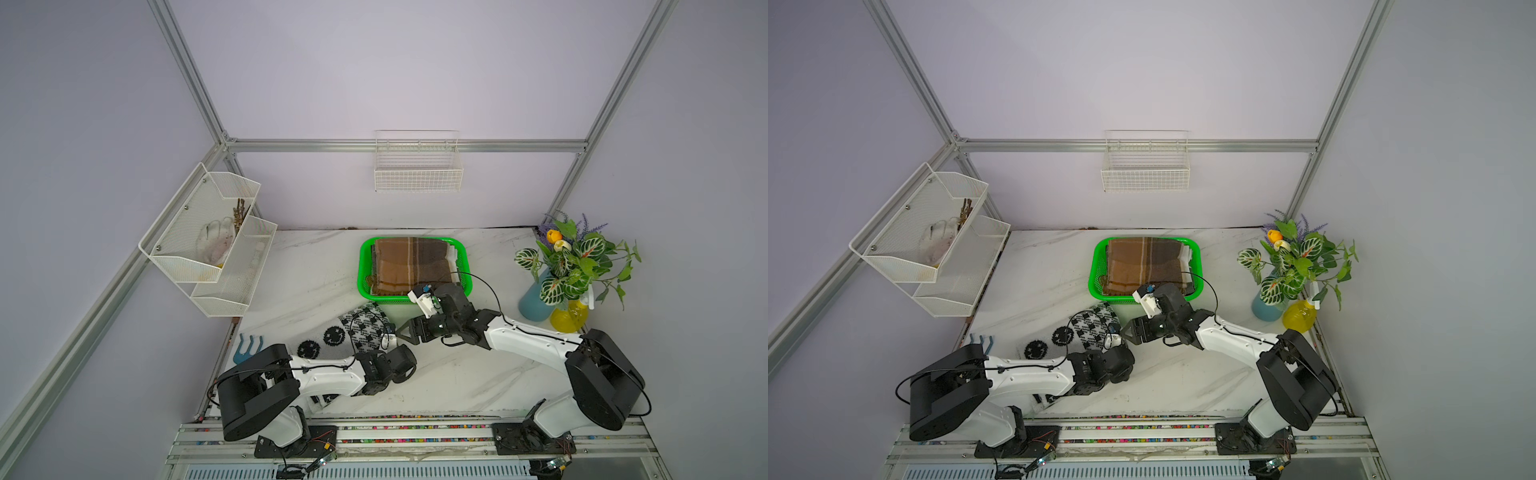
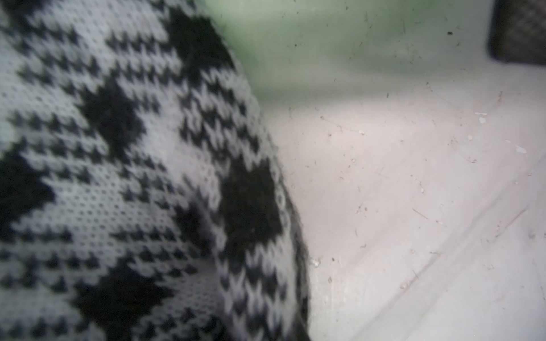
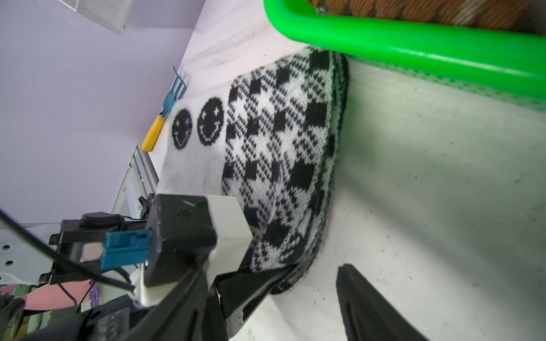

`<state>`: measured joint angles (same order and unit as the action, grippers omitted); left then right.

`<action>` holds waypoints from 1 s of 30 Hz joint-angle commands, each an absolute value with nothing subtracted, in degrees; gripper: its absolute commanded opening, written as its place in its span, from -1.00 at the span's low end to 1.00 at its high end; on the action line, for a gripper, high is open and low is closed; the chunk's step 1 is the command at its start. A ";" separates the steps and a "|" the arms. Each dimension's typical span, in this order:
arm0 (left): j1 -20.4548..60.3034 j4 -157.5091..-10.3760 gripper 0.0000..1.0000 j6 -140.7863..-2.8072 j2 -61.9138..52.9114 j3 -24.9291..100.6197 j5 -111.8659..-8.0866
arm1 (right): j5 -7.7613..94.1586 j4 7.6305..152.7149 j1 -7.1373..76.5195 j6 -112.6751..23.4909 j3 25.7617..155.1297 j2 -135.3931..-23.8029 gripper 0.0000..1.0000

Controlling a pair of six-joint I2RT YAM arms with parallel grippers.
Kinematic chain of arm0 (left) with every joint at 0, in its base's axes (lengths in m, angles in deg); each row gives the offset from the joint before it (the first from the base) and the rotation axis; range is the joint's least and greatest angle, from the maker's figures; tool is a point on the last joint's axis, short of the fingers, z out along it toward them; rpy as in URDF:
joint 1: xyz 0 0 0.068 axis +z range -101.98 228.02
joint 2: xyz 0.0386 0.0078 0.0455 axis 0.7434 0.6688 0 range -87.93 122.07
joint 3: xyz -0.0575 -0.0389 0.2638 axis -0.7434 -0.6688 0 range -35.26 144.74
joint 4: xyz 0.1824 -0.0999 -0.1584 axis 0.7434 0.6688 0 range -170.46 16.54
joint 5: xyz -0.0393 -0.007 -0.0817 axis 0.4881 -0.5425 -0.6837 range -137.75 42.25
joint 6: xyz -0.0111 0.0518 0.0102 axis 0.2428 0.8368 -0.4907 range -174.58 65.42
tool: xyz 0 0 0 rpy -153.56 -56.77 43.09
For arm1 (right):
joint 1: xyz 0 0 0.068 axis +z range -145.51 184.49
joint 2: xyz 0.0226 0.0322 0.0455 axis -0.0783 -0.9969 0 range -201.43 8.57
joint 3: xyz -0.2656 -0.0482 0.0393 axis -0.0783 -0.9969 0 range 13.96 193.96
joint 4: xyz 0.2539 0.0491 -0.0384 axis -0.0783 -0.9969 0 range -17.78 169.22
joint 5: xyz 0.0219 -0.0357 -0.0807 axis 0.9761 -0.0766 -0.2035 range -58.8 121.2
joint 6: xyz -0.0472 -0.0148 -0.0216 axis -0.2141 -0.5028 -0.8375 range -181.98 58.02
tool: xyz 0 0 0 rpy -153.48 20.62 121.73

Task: Put the folded scarf in the basket
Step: Move the scarf to the center of the board.

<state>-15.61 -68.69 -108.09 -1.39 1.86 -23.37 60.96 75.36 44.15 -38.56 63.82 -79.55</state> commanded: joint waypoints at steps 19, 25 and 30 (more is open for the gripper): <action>-23.17 -50.67 0.17 -107.46 -15.63 5.40 -15.13 | 62.27 77.44 44.95 -38.23 68.27 -89.98 0.52; -22.55 -45.03 0.39 -108.47 -25.62 3.60 -11.21 | 62.38 77.73 44.92 -37.50 67.05 -90.95 0.52; -17.03 -46.43 0.46 -105.40 -37.69 -1.59 -13.23 | 62.50 77.02 44.93 -38.07 68.63 -93.65 0.52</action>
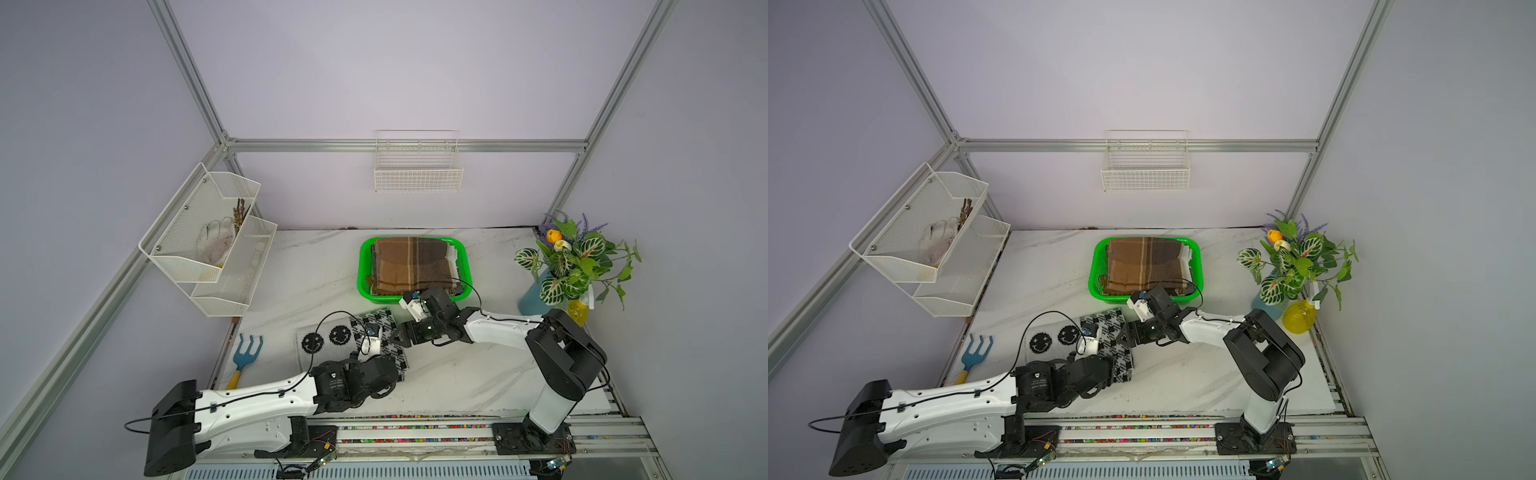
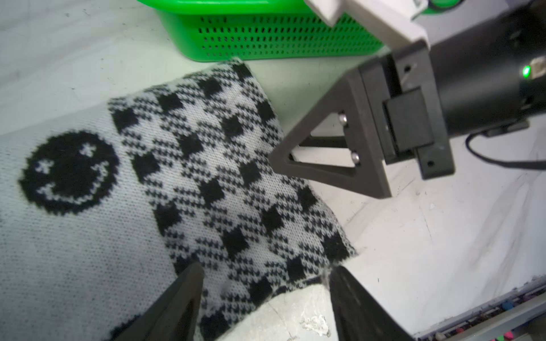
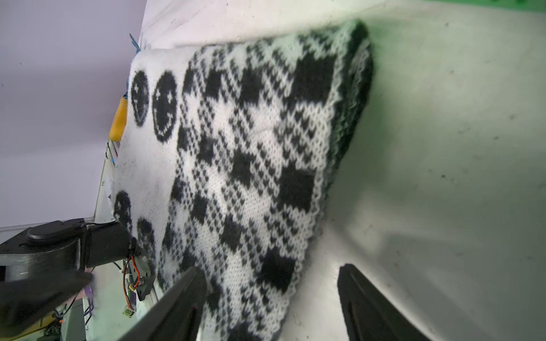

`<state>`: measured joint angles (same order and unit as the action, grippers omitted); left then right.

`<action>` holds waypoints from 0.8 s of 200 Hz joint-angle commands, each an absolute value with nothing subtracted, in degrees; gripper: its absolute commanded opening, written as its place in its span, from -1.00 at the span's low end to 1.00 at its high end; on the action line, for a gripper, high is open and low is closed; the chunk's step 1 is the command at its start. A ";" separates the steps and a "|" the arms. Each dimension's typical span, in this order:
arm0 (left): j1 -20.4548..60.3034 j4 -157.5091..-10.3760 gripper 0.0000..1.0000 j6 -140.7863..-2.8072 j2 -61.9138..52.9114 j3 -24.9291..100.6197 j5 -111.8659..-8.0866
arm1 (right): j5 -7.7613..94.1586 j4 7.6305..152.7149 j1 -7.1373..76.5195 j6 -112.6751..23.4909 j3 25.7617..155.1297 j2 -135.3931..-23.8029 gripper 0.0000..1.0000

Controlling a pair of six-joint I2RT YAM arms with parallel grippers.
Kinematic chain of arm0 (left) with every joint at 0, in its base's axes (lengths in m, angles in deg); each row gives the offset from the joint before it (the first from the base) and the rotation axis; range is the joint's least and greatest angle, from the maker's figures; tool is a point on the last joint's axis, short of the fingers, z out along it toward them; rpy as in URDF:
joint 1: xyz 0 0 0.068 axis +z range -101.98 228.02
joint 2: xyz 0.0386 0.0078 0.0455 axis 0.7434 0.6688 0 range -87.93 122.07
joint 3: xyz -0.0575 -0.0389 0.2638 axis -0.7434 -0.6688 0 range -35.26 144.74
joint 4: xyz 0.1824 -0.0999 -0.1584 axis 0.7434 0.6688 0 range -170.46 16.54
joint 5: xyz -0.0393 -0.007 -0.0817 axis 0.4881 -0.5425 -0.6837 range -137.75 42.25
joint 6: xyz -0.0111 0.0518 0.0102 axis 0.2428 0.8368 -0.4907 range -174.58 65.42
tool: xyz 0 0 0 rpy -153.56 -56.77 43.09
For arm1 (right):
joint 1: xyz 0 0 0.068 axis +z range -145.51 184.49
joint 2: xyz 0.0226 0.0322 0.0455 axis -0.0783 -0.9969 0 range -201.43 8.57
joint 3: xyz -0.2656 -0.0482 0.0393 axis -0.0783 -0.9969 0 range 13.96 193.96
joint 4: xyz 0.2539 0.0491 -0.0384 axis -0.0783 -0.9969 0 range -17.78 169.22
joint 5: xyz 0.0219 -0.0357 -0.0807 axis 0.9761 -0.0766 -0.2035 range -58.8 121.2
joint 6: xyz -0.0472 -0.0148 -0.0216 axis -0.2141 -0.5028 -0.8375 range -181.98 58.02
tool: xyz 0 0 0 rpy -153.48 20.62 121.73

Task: Put the folded scarf in the basket
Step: Move the scarf to the center of the board.

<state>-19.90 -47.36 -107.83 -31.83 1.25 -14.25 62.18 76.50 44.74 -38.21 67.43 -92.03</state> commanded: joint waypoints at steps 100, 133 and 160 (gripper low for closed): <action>-6.94 -46.10 0.51 -102.22 -48.10 -7.73 -17.65 | 67.45 80.45 48.52 -35.43 70.84 -101.95 0.49; -6.17 -47.46 0.51 -101.51 -48.42 -8.47 -19.08 | 69.52 84.24 48.96 -33.13 68.92 -102.35 0.17; -4.91 -48.88 0.53 -100.92 -46.51 -8.78 -20.33 | 72.91 88.37 49.66 -30.77 69.00 -103.62 -0.54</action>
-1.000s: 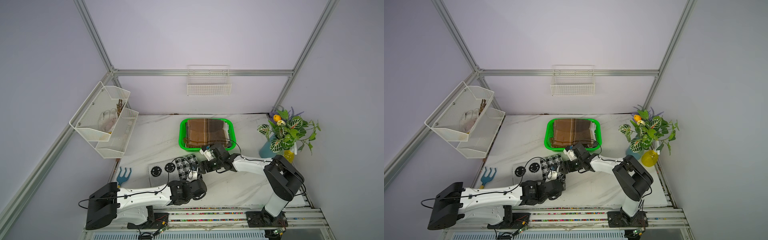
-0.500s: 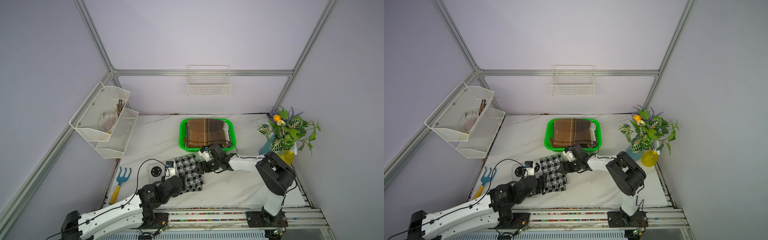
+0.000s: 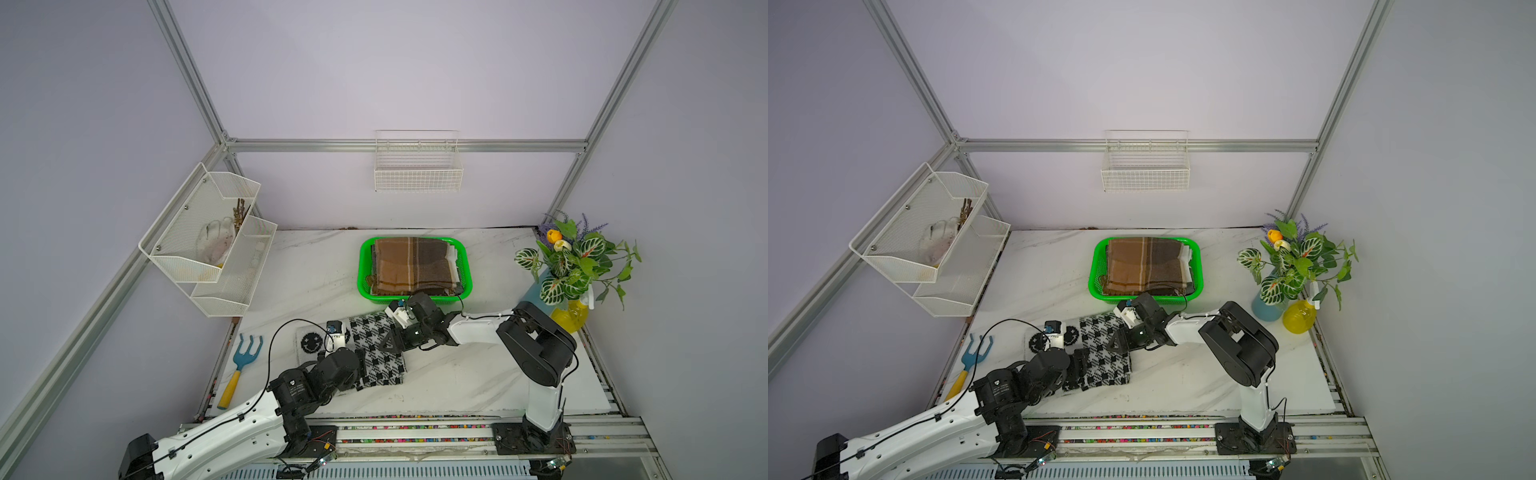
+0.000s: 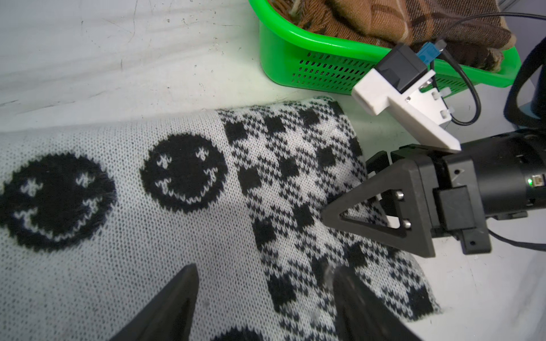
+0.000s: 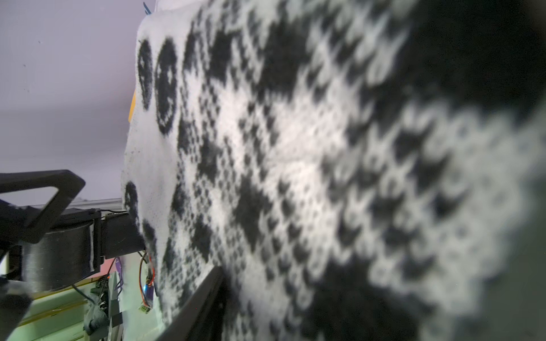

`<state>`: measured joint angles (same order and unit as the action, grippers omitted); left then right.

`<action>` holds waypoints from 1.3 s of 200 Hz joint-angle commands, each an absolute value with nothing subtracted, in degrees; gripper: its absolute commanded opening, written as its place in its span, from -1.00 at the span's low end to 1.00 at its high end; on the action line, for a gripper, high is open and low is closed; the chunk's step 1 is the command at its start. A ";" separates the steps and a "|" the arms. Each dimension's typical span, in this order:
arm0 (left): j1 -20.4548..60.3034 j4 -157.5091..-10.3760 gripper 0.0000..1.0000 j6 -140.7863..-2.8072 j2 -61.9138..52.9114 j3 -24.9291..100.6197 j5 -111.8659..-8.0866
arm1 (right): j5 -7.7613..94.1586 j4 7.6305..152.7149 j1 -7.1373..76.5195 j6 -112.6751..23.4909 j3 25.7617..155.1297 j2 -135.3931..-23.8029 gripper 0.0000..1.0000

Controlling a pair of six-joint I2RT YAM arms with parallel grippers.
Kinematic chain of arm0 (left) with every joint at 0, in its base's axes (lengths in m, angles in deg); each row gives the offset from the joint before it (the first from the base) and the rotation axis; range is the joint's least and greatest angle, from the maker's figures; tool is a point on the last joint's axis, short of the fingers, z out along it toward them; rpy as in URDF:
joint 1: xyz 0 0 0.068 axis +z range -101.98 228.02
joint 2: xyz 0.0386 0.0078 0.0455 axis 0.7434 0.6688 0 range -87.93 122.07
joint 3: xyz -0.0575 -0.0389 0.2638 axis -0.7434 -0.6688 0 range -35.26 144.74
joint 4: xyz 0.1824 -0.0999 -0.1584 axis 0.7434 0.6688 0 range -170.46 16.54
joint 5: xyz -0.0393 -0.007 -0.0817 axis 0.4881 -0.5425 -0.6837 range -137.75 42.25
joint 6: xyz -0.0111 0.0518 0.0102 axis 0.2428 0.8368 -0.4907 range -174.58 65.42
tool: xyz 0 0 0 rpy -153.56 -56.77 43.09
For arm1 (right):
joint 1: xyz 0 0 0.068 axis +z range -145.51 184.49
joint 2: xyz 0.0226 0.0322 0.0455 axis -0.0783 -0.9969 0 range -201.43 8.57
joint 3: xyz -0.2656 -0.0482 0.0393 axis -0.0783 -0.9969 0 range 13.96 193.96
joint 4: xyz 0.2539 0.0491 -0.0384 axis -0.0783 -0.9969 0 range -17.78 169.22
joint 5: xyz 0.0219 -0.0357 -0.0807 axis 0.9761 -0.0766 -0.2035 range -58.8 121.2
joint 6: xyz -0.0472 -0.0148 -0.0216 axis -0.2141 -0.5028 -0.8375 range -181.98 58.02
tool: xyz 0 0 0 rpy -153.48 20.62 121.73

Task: Put the folded scarf in the basket
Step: Move the scarf to the center of the board.

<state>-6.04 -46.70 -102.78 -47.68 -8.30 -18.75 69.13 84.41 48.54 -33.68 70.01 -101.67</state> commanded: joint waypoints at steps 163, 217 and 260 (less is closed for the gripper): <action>9.18 -65.94 0.68 -93.24 -38.79 -11.94 -30.01 | 57.64 82.50 35.04 -36.65 45.50 -75.68 -1.00; 14.59 -74.41 0.75 -91.88 -29.79 -13.16 -33.02 | 57.39 81.81 33.66 -37.20 45.65 -76.25 -0.88; 19.45 -77.20 0.79 -90.69 -27.99 -14.93 -37.20 | 58.17 82.21 33.56 -37.24 45.64 -77.05 -0.79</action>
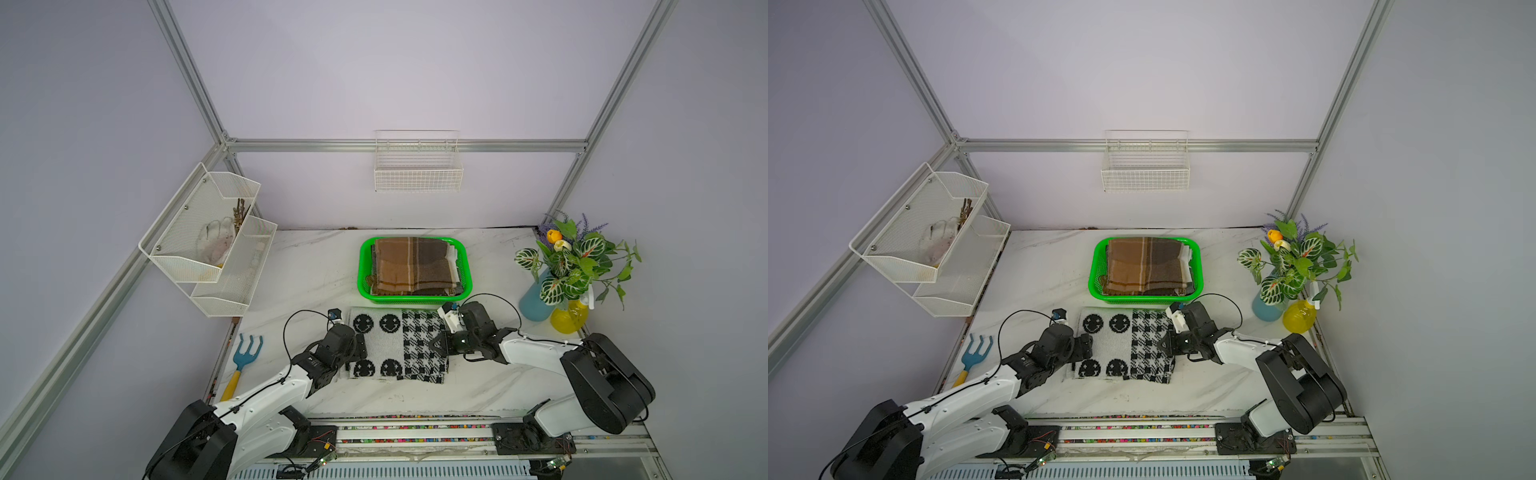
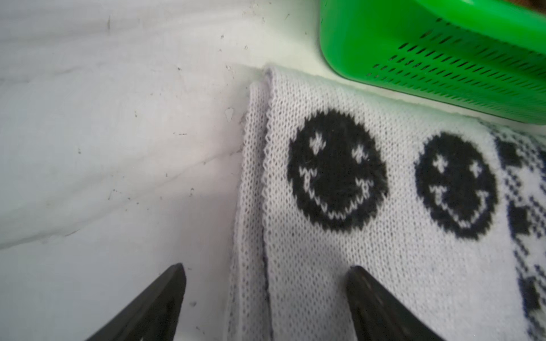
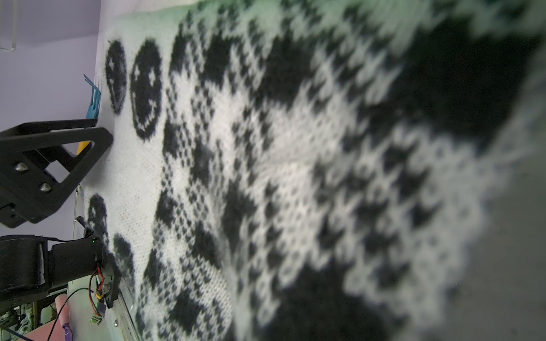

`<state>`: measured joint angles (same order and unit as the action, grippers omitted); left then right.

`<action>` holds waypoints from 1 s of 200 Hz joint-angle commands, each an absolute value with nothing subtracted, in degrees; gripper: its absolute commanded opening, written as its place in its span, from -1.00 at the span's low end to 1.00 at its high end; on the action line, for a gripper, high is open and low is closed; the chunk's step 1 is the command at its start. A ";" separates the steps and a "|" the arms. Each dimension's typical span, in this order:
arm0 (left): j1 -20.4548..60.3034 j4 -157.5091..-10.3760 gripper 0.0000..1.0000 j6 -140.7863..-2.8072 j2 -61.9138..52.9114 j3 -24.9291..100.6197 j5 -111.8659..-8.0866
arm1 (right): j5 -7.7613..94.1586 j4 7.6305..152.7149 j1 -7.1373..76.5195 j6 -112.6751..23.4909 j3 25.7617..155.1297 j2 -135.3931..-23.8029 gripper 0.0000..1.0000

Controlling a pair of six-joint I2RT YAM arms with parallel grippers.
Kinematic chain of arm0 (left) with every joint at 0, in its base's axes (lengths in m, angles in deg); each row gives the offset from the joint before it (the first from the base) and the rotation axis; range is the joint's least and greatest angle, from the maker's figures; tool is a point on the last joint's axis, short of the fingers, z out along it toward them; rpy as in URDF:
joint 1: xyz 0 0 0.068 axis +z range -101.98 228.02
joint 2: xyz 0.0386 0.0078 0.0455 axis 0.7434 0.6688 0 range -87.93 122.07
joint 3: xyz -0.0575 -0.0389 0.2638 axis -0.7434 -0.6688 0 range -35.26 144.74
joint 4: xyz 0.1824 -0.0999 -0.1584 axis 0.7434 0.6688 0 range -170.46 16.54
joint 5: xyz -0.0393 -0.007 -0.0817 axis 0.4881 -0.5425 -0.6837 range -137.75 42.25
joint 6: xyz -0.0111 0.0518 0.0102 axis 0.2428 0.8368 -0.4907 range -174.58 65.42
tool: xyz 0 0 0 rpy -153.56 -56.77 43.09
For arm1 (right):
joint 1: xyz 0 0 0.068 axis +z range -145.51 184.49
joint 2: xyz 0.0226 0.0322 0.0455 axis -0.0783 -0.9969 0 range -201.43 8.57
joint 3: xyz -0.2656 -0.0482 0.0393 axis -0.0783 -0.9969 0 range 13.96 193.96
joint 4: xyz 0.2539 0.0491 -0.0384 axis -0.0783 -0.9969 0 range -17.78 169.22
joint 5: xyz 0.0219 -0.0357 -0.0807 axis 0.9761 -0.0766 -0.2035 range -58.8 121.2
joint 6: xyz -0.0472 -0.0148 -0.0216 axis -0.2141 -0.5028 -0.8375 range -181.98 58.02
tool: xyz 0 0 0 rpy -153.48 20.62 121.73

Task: Put the folded scarf in the basket
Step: Move the scarf to the center of the board, then pick up the scarf at the center of the board.

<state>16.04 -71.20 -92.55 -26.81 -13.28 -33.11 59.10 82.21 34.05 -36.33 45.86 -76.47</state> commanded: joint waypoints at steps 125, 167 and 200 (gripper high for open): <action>22.01 -84.92 0.61 -92.18 -21.77 -17.50 -54.99 | 63.79 86.21 33.49 -35.09 44.19 -80.95 0.14; 22.01 -89.48 0.47 -92.84 -18.72 -19.33 -58.43 | 66.07 88.89 34.44 -33.85 44.04 -83.40 0.22; 22.01 -94.53 0.47 -93.52 -14.09 -19.74 -62.51 | 66.13 89.32 36.30 -33.36 43.79 -83.85 0.21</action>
<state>21.89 -91.79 -92.55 -18.09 -18.31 -56.44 66.36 91.73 34.47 -34.40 45.24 -82.11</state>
